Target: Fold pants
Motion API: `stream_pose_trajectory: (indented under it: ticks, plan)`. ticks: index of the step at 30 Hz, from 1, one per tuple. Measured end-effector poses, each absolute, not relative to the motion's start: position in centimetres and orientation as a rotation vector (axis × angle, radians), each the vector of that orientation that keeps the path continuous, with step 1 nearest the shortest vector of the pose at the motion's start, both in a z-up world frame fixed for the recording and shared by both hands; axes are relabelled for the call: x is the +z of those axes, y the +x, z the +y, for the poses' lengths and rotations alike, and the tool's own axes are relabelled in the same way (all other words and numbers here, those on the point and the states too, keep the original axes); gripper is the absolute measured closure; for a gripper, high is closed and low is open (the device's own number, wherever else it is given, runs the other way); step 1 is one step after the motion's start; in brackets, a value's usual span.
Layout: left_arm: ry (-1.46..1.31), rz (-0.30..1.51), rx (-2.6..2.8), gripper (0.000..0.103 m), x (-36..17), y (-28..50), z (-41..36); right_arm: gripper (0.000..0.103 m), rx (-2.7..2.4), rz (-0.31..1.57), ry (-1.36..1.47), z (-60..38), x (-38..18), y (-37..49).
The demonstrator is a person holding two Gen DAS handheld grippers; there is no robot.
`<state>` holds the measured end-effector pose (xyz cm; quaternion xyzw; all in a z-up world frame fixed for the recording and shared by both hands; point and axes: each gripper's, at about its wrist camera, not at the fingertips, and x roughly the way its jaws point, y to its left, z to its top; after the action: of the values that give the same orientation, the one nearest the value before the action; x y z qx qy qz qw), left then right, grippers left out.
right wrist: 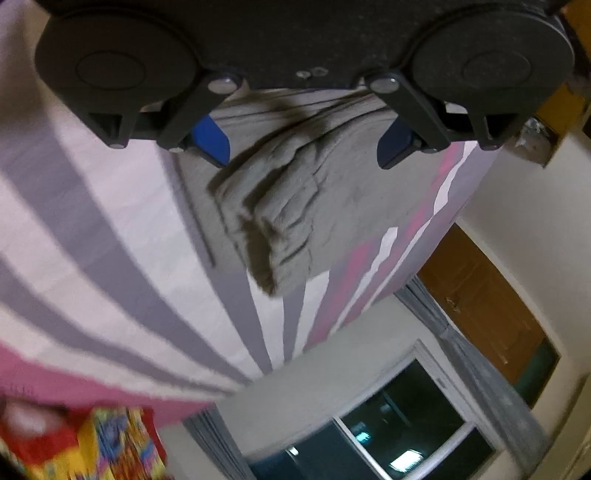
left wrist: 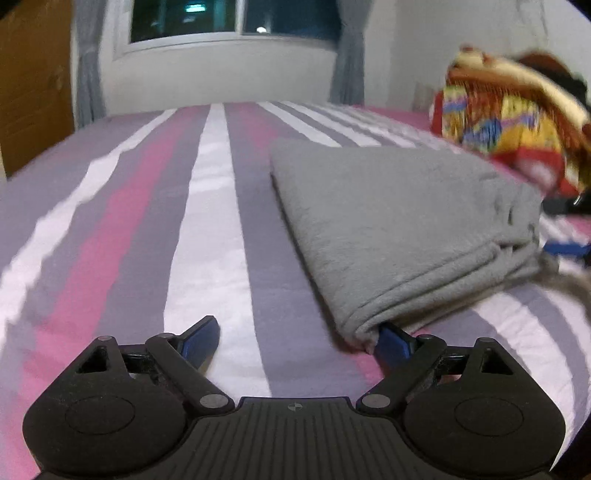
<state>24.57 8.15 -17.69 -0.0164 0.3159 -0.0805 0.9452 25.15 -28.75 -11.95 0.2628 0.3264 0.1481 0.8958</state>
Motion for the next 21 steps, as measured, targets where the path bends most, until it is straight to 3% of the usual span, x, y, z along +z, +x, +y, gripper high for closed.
stream_pose_trajectory:
  ticks: [4, 5, 6, 7, 9, 16, 21]
  plan:
    - [-0.122, 0.642, -0.181, 0.013, -18.2, 24.5, 9.6, 0.018, 0.302, 0.717, 0.563, -28.1, -12.9, 27.1]
    - [-0.148, 0.640, -0.185, 0.013, -18.4, 24.9, 9.7, 0.023, 0.295, 0.732, 0.560, -27.9, -13.1, 27.7]
    - [-0.188, 0.636, -0.190, 0.013, -19.0, 25.4, 10.3, 0.046, 0.277, 0.741, 0.547, -27.6, -13.1, 28.3]
    - [-0.249, 0.630, -0.194, 0.013, -19.4, 25.7, 11.0, 0.056, 0.257, 0.755, 0.529, -27.2, -13.1, 28.9]
    - [-0.311, 0.626, -0.195, 0.013, -20.0, 25.9, 11.7, 0.063, 0.249, 0.733, 0.492, -26.2, -12.1, 29.1]
    - [-0.279, 0.634, -0.190, 0.013, -20.6, 26.2, 11.3, 0.064, 0.374, 0.449, 0.401, -25.9, -7.4, 23.7]
    - [-0.246, 0.646, -0.179, 0.013, -20.3, 26.3, 10.6, 0.065, 0.248, 0.709, 0.449, -27.9, -14.3, 25.8]
